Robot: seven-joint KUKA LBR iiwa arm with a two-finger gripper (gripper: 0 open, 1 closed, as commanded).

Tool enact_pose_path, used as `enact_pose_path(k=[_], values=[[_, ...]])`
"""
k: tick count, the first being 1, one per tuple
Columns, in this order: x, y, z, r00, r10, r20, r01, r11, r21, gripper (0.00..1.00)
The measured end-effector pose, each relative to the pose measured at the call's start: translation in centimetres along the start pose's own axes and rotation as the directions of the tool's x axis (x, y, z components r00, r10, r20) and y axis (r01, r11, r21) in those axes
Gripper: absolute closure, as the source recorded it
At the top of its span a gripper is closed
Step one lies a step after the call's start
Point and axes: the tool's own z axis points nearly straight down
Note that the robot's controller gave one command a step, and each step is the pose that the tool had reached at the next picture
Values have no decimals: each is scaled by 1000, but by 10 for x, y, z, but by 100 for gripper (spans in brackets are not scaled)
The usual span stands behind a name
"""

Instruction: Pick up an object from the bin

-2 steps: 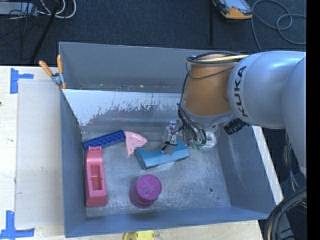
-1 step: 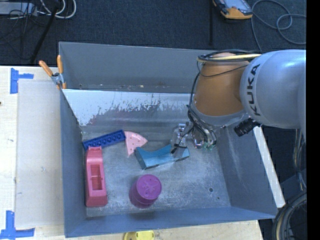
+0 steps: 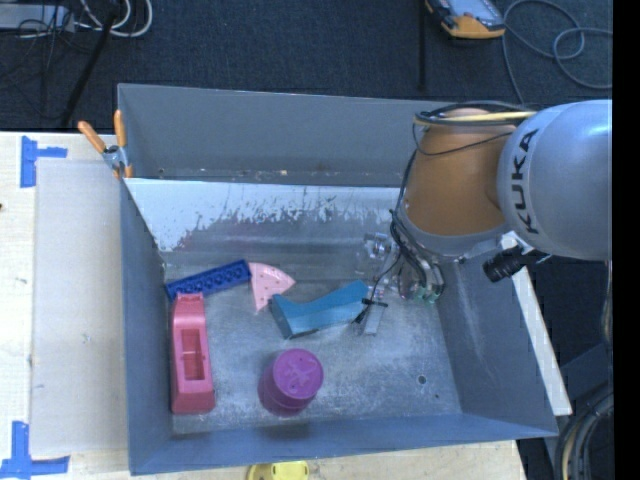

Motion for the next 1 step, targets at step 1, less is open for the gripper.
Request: enact_pose_path(k=[1], values=[[9,-6,28,998,61,-1,-61,998,0,100]])
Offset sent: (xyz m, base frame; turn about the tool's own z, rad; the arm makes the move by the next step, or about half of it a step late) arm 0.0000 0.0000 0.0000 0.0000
